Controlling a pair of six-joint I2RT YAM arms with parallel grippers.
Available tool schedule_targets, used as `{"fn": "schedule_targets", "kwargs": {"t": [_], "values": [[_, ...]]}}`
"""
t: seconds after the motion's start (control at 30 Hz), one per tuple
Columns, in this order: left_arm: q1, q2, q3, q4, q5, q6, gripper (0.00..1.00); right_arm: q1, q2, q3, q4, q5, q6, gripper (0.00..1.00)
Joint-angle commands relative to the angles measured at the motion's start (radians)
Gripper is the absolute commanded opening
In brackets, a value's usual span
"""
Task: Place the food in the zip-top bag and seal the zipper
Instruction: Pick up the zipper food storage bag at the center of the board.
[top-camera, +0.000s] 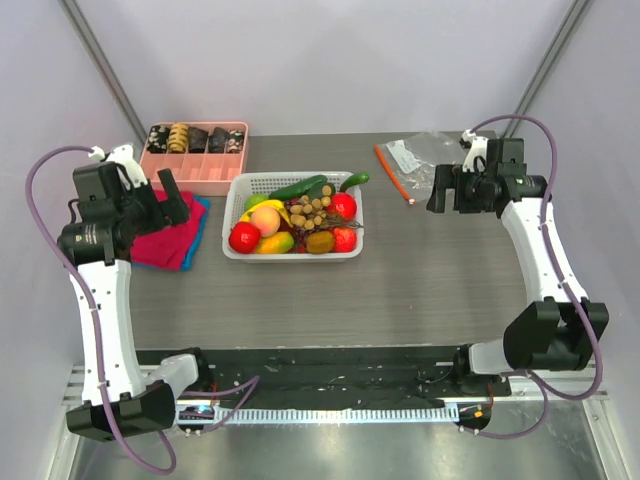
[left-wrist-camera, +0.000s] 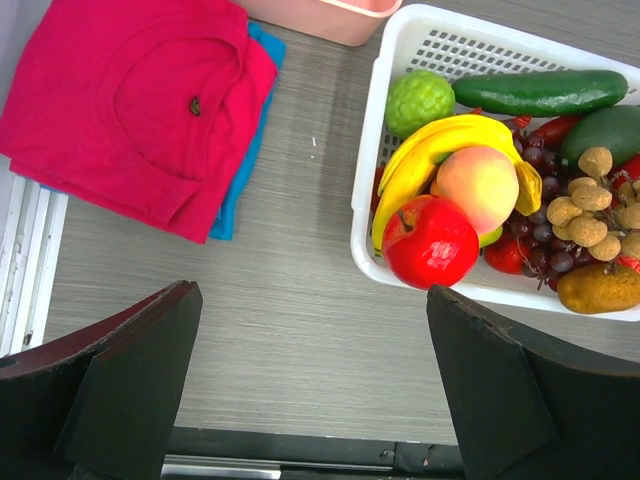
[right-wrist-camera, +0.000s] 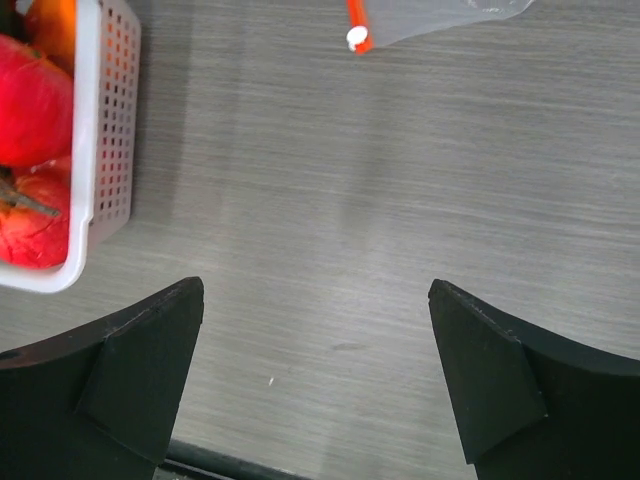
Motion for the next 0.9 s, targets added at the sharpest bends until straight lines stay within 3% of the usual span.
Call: {"fn": "schedule_targets", "kwargs": {"t": [0.0, 0.37, 0.53, 0.87], "values": [[0.004, 0.0, 0.047, 0.057, -0.025, -0.011, 1.0, -0.002, 0.063, 0.082, 0.081, 0.053, -0.027, 1.0], [0.009, 0.039, 0.036, 0.075, -0.004, -0.093, 1.0, 0.0, 0.384, 0.243, 0.196, 0.126, -0.072, 1.0], [0.009, 0.042, 0.009, 0.097, 0.067, -0.09, 1.0, 0.01, 0.555, 0.405, 0.208, 0.175, -0.096, 1.0], [0.01, -0.088, -0.223, 0.348, 0.266, -0.11, 1.0, 0.047, 0.852, 0.709, 0.197, 0.18, -0.164, 1.0]]}}
